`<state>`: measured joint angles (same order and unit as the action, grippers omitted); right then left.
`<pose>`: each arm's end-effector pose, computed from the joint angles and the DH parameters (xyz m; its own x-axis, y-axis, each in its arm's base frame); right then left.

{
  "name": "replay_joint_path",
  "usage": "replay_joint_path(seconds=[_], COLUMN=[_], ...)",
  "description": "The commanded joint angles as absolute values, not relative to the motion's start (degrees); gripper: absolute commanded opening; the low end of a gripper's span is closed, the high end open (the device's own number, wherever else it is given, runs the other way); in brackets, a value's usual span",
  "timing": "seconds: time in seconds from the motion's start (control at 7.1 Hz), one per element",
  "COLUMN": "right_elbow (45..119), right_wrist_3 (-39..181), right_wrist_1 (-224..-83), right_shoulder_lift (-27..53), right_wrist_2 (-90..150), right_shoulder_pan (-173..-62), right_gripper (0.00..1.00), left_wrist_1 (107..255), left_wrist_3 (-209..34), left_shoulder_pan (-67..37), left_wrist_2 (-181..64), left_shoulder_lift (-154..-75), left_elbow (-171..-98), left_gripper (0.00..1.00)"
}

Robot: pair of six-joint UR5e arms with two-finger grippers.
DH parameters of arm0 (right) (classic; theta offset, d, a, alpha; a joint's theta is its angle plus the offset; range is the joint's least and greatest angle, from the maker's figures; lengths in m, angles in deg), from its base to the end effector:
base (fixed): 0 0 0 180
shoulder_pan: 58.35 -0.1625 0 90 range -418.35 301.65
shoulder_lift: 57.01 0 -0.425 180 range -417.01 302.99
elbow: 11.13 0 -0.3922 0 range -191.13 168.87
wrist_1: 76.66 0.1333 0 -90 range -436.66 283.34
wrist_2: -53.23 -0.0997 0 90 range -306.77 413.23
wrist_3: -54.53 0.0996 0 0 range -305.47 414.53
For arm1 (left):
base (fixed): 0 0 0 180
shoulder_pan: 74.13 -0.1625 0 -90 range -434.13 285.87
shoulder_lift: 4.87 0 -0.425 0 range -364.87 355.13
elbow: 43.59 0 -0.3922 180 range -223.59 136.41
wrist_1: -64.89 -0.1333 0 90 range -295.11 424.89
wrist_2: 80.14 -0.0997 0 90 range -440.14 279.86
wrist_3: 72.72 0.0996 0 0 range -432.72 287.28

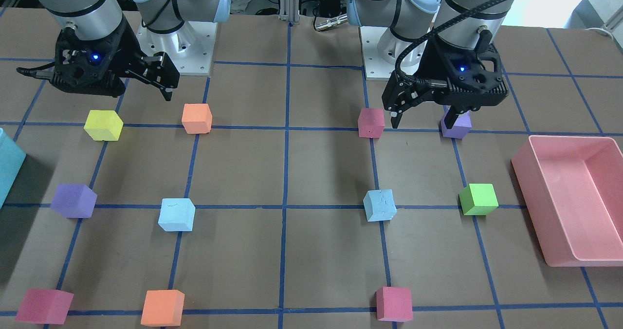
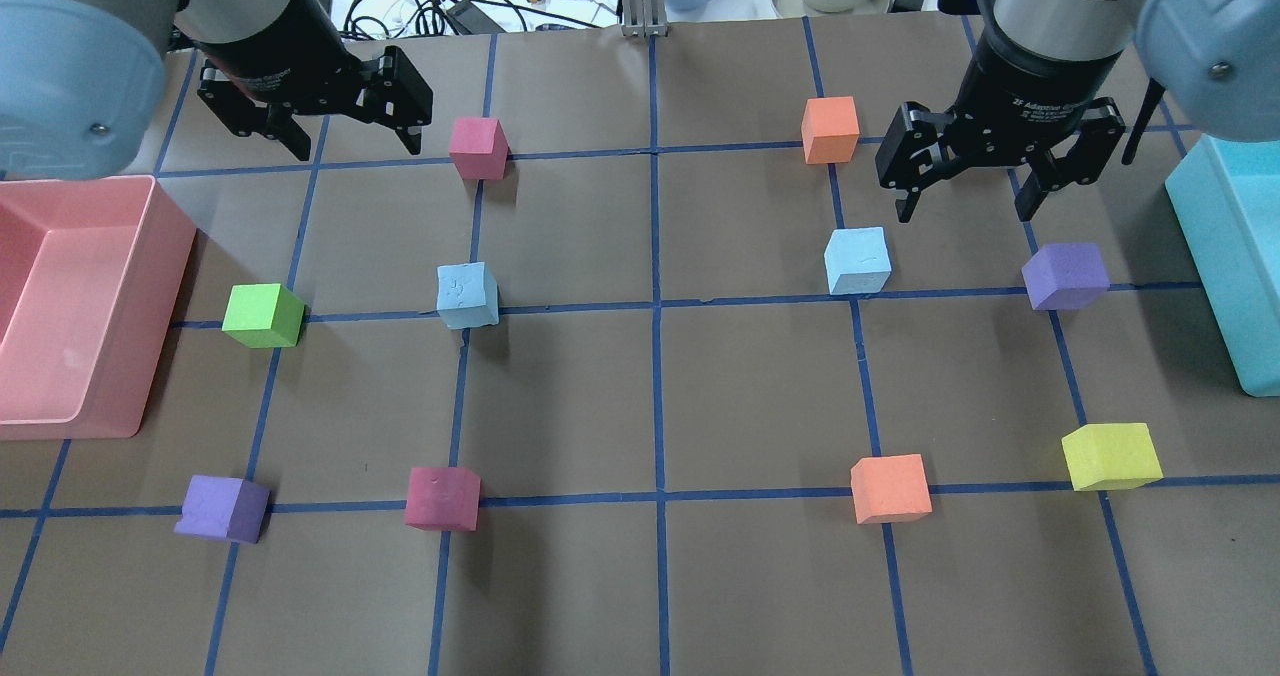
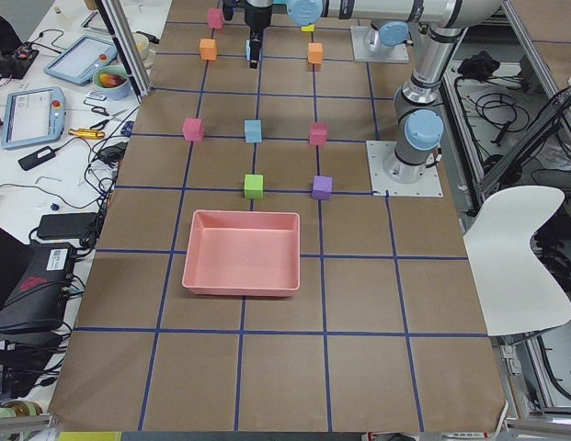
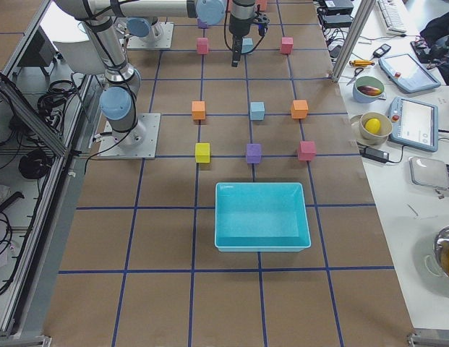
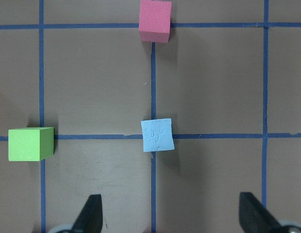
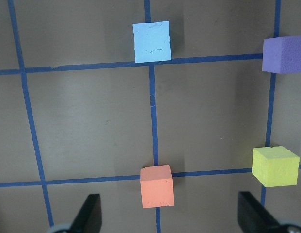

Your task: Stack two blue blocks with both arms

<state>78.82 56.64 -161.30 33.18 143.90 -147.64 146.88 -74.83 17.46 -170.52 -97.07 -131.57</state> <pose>0.1262 -0.4828 0.4810 -0.9987 0.0480 0.0149 0.0491 0.9948 0.0888 -0.1470 -0.5170 0.5009 -1.0000 -0.0096 -0.0016 -0.0093 0.9906 -0.1364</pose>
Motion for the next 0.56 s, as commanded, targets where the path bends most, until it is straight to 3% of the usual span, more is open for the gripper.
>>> replay_joint_path(seconds=[0.0,0.42], right_elbow=[79.0,79.2], right_wrist_3=[56.6,56.1], right_wrist_1=[-161.4,-161.6], right_shoulder_lift=[33.2,33.1], right_wrist_2=[144.0,144.4], right_shoulder_pan=[-147.6,-147.6], right_gripper=[1.0,1.0], left_wrist_1=[146.8,147.2], left_wrist_3=[-74.7,-74.5], left_shoulder_pan=[17.6,17.7], left_wrist_2=[-170.6,-170.8], left_shoulder_lift=[-97.1,-97.0], left_elbow=[-131.6,-133.5], left_gripper=[1.0,1.0])
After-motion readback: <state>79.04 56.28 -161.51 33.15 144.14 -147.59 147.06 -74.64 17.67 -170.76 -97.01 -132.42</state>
